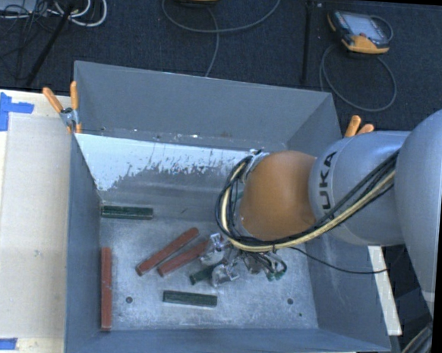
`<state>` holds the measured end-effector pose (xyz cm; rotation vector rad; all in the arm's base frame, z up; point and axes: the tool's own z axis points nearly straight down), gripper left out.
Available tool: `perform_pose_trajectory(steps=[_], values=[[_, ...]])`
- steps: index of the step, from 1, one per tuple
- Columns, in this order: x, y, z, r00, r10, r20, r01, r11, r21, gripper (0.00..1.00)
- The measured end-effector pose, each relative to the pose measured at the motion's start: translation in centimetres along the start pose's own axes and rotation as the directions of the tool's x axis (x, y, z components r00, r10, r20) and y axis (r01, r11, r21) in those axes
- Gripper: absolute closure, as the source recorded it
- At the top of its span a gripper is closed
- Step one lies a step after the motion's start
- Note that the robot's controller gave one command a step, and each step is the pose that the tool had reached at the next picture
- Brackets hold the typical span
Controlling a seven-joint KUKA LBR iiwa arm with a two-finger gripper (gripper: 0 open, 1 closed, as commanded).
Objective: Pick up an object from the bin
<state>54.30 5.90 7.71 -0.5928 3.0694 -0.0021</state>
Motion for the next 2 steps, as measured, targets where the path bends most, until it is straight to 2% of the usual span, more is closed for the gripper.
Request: perform_pose_trajectory(steps=[1, 2], values=[[0.0, 0.0, 0.0, 1.0, 0.0, 0.0, 0.0, 1.0, 0.0, 1.0], [-4.1, -1.7, -18.6, 0.999, 0.043, -0.009, -0.043, 0.999, -0.002, 1.0]])
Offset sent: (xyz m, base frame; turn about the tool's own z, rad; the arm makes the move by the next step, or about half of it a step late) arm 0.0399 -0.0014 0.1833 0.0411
